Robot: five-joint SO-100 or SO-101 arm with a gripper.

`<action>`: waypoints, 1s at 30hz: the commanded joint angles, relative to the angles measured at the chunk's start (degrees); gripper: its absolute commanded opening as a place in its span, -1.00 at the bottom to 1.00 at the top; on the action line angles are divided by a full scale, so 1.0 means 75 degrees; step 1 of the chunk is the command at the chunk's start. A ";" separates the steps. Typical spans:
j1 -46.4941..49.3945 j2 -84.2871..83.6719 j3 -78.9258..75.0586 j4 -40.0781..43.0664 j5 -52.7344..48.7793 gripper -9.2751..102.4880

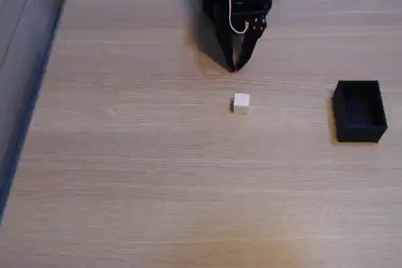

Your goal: Pick a white block and place it in the black box.

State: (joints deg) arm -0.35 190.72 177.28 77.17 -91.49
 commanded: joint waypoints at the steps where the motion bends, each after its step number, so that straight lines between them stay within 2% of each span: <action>1: 0.0047 0.0023 0.0105 0.0000 -0.0047 -0.83; 30: -0.0070 0.0023 0.0105 0.0000 -0.0059 -0.83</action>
State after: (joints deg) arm -0.62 190.72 177.28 77.08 -91.58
